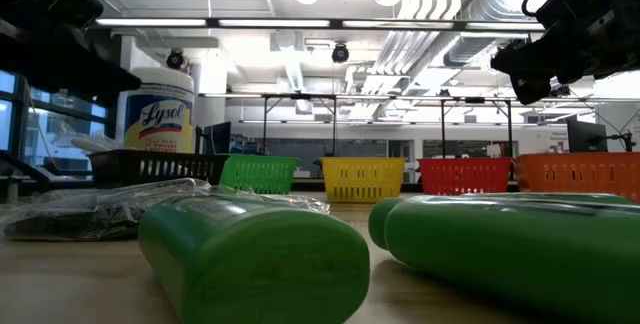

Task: Pick & Place Travel size toiletries
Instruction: Put the black hair brush into the red bin

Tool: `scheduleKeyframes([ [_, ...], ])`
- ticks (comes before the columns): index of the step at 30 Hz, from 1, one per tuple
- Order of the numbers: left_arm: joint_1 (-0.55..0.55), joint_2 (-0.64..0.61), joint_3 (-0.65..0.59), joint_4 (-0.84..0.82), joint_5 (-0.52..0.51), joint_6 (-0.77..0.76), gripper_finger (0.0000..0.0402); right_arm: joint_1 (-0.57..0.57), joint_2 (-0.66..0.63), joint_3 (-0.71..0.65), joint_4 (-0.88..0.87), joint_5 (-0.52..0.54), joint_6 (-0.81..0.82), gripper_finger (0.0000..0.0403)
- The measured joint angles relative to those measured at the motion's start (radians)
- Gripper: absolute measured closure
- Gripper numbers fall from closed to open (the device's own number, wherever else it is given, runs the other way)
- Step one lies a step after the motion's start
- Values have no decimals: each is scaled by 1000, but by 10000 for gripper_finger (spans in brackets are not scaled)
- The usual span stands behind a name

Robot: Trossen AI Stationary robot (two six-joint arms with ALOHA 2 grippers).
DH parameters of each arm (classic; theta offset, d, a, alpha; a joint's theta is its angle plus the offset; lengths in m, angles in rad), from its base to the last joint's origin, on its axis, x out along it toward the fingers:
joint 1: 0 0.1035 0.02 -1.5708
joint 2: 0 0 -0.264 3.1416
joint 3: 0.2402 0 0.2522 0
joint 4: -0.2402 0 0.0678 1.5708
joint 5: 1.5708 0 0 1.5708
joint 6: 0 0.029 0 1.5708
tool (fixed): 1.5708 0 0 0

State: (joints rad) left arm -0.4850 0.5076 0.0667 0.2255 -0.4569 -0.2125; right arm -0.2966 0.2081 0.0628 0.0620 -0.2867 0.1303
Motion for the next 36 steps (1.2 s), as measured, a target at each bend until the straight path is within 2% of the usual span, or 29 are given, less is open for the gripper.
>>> scheduleKeyframes([
  [3,0,180,91,90,26,-11,402,0,0,0,0,0,0,400],
  [6,0,388,206,81,31,-25,402,0,0,0,-1,0,0,400],
  [13,-1,839,541,-111,59,-74,396,0,0,1,-34,-3,-1,400],
  [18,-72,1091,808,-272,108,-84,348,0,0,2,-87,-2,-2,400],
  [22,-137,1215,1001,-508,92,-101,278,0,0,2,-106,-1,-3,400],
  [27,-185,1302,1166,-700,42,-193,193,0,1,1,-108,0,-3,400],
  [30,-183,1343,1210,-808,-2,-245,171,0,0,1,-104,3,-3,400],
  [36,-144,1392,1216,-835,9,-295,167,0,0,1,-95,5,-3,400],
])
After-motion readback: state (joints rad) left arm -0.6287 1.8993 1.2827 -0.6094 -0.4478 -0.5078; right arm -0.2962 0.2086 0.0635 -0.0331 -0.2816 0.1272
